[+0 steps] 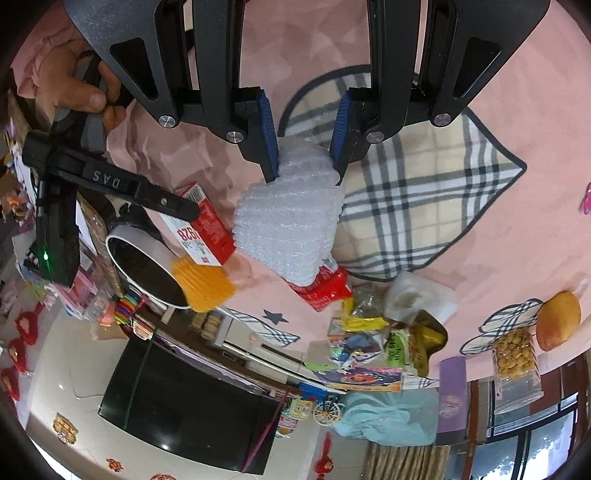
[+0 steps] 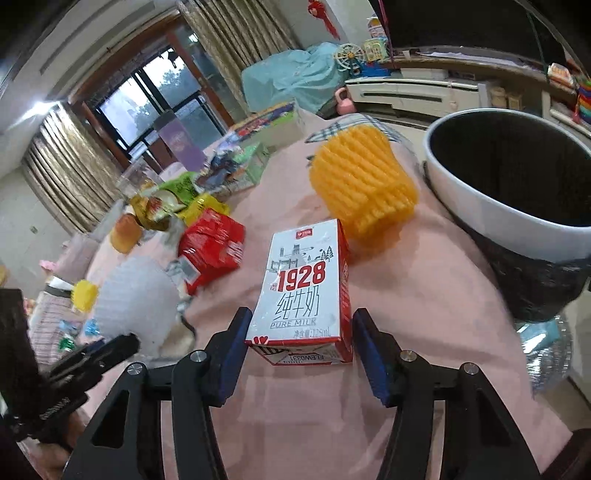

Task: Collect trash
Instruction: 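Grasp the white milk carton with the right tool, then carry white net and milk carton over the bin and open both tools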

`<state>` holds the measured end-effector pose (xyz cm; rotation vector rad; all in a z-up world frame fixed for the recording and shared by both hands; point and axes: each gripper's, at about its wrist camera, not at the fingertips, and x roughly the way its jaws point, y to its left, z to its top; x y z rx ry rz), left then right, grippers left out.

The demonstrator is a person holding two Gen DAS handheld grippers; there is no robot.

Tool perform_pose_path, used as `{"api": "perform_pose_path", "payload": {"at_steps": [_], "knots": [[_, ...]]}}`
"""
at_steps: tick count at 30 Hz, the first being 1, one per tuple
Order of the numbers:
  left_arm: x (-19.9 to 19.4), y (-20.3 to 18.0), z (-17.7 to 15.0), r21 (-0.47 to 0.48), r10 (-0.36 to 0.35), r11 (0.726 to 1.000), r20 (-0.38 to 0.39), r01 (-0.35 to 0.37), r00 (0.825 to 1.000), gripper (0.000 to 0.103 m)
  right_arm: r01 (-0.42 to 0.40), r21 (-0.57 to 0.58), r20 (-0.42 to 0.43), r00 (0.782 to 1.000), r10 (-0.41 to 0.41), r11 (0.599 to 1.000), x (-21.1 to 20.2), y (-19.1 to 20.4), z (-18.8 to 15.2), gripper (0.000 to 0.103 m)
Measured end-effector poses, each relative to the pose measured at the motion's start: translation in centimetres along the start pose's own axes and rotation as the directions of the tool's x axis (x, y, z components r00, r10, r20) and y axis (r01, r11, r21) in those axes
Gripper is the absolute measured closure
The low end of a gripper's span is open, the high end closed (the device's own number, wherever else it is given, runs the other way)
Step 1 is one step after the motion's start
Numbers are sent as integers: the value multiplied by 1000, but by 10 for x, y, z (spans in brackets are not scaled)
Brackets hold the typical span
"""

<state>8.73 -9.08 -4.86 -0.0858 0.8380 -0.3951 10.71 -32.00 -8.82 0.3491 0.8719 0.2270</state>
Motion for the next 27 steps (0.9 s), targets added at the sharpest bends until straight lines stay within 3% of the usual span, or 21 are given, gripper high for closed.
{"api": "perform_pose_path", "payload": {"at_steps": [5,10,17,27], "knots": [[-1,-2,0,2,3,1000,-3,-3,1000,78,13,-22,10,1000,-13,1000,5,7,7,43],[-1,-6,2,9,-5,1000,-3,5,1000,78,21,-40,3,1000,-21,999,10,9,9,54],[8,-32,8,55,-49,997,-14,49,999,78,16,-13,45,999,-15,1000,-25,-7,1,56],[33,-85,23,132,-112,984,-50,118,992,78,74,79,138,987,-85,994,-76,-57,11,56]]}}
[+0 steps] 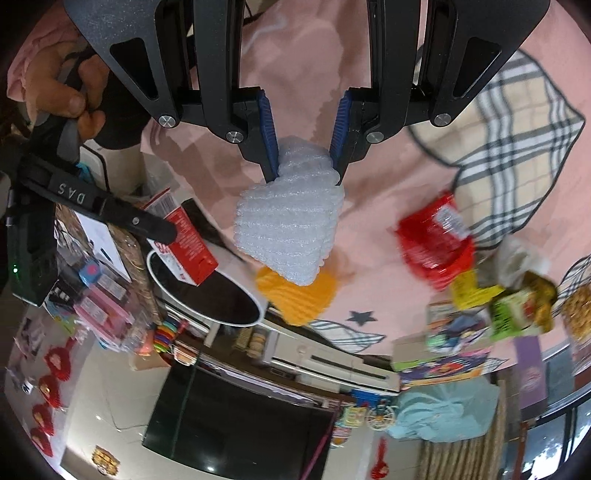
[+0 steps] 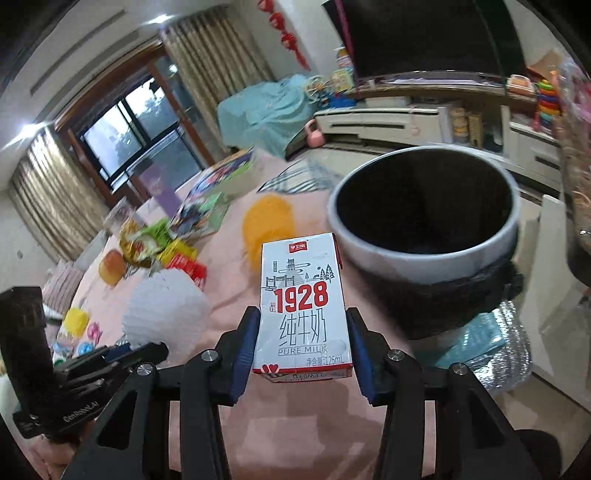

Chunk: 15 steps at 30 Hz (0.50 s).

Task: Collect trash
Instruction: 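Carry white net and milk carton over the bin and open both tools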

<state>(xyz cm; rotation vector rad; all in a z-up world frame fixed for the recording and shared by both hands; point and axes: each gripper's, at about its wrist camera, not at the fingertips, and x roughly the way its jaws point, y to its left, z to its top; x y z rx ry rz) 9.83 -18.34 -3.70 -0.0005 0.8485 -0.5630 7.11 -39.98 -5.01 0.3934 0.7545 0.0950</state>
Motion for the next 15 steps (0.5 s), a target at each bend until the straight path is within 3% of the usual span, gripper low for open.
{"api": "perform_pose_path", "payload": {"at_steps": [15], "knots": [[42,-59,51,101,-44,994,-10,45,999,78,43,76,58,997,-47,996,-8,-53,41,56]]}}
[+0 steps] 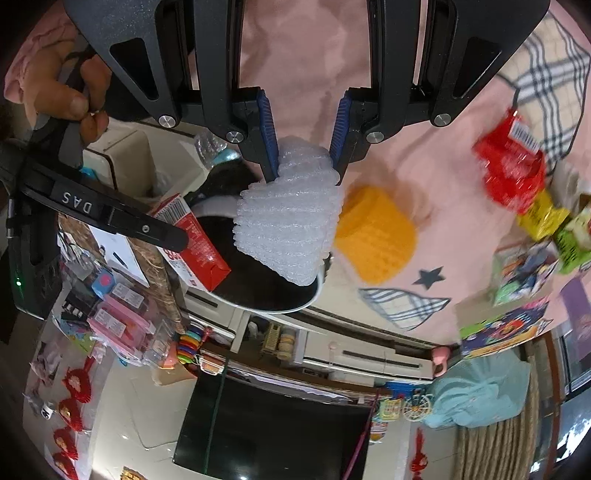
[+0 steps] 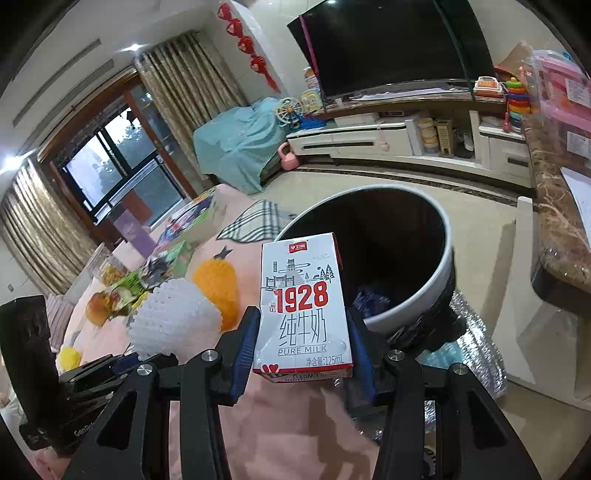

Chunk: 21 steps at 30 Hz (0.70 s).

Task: Collect trash
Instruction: 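Carry white net and milk carton over the bin and open both tools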

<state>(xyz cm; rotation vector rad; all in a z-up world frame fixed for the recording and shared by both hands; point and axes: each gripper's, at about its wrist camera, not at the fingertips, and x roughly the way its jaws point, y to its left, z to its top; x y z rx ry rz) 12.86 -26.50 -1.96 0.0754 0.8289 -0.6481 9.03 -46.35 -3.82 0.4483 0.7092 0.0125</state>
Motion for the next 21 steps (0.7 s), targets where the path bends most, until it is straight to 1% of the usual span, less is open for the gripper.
{"api": "perform_pose_path", "payload": {"at_steps": [6,11,21], "knots": [[22,-11,21,17,-7,1000,-16,7,1000,78,18,30,-4,1000,-18,999,10,-20,16,56],[40,-21,38,30,-9,999,-30,10,1000,78,18,47,-7,1000,-18,999,16,-33,28,56],[70,-34,59,68,9,998,-60,-5,998,77,23,46,-14,1000,-22,999,31,-42,46,55]]}}
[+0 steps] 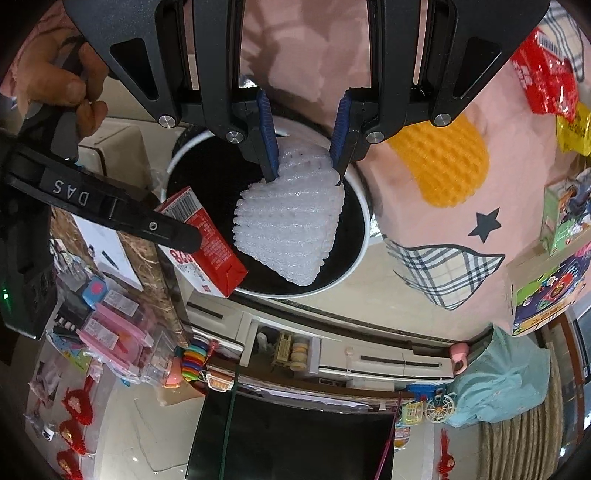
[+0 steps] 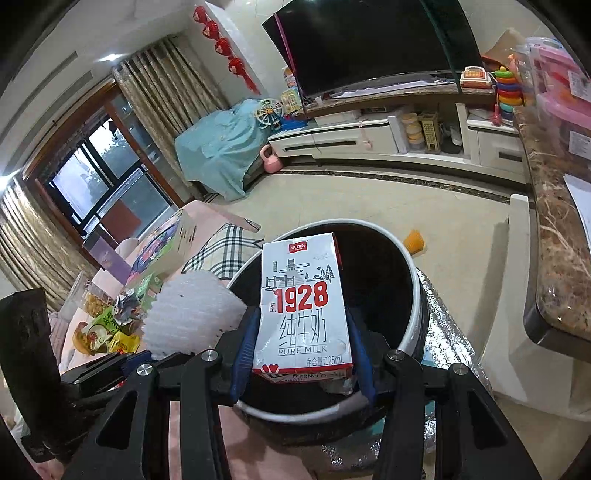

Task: Collect trash
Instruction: 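Carry white net and milk carton over the bin and open both tools, then move both tools back to the table toward the red bag and yellow net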

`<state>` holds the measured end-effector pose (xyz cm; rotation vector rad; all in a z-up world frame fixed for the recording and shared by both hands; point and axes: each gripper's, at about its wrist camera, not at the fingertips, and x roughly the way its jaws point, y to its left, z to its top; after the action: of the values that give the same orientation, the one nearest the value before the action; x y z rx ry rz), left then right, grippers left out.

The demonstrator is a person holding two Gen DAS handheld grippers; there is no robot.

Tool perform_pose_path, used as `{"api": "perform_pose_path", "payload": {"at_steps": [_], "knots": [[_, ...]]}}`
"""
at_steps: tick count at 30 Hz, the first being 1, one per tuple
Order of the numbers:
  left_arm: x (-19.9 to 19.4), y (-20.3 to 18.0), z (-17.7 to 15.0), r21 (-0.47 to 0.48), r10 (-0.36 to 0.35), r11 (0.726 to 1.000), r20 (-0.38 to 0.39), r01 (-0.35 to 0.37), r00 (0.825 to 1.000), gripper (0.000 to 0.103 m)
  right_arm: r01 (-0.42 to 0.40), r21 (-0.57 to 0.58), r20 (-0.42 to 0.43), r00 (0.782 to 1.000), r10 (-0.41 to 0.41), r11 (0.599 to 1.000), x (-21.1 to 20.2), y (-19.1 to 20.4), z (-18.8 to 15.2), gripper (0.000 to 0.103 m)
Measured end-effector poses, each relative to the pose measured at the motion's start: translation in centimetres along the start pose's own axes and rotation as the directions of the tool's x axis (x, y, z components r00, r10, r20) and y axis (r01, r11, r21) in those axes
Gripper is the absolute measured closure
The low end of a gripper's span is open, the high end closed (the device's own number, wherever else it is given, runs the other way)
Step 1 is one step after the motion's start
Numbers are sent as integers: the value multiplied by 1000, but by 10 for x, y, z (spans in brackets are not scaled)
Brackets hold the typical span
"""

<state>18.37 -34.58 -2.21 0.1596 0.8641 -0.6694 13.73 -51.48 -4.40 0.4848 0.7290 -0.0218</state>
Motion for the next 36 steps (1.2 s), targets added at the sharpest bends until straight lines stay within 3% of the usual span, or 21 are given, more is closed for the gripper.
{"api": "perform_pose_path", "payload": {"at_steps": [8,10,12,16,27,36], "knots": [[11,0,5,-6,-3,1000,-13,3,1000,71,12,18,-18,1000,-12,1000,9,-11,4,55],[12,-1,6,-4,-2,1000,-14,2,1000,61,13,26,-23,1000,-13,1000,11,-14,5,54],[11,-1,6,-9,6,1000,-13,-6,1000,41,11,40,-23,1000,-10,999,11,-16,6,52],[2,2,-1,-25,16,1000,3,-16,1000,28,-6,69,-3,1000,6,998,5,-18,7,41],[-55,49,-60,-154,83,985,62,-73,995,27,-78,34,41,996,77,996,-21,23,-20,15],[-103,104,-117,-267,174,952,71,-150,982,27,-144,-47,6,989,145,988,-22,78,-60,14]]}}
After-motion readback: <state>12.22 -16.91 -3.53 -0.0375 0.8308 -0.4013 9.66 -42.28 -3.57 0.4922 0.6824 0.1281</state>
